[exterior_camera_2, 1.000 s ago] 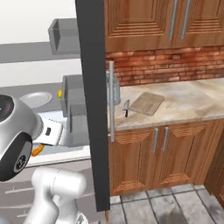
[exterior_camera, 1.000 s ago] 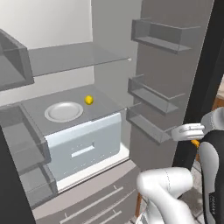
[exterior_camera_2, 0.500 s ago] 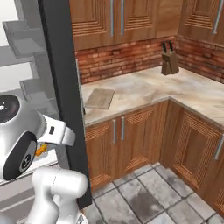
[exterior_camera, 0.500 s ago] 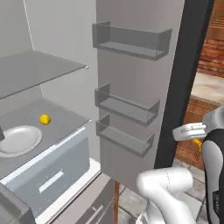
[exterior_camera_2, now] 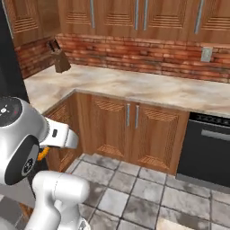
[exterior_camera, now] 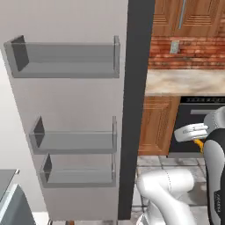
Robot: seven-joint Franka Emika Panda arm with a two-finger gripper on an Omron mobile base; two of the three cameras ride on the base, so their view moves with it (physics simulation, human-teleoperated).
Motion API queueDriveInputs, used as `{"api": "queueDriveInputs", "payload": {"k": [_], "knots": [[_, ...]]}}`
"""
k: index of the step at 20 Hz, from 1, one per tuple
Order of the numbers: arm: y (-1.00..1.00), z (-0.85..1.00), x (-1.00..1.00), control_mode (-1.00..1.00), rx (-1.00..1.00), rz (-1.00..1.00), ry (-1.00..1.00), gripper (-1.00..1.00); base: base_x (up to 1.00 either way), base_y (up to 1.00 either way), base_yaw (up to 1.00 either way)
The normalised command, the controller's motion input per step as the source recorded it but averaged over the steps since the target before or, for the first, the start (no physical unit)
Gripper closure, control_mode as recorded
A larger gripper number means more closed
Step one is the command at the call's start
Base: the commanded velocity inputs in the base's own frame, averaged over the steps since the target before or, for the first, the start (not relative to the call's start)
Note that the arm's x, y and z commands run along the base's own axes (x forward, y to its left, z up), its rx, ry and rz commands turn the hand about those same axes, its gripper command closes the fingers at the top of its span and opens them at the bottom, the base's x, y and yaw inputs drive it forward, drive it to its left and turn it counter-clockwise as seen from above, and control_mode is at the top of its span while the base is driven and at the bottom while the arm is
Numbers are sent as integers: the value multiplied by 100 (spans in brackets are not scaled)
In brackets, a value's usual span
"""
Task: Retrieve the shrimp from the fridge and place it on the cutting board.
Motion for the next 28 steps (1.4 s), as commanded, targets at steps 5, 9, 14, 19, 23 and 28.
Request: {"api": "queueDriveInputs", "payload": {"k": [5,9,14,19,23,28], "knots": [[0,0,0,100,0,0,0,100,0,0,-100],[0,0,0,100,0,0,0,100,0,0,-100],[0,0,0,100,0,0,0,100,38,-3,-47],[0,0,0,100,0,0,0,100,100,31,-13],[0,0,0,100,0,0,0,100,100,70,-6],[0,0,0,100,0,0,0,100,100,92,-2]]}}
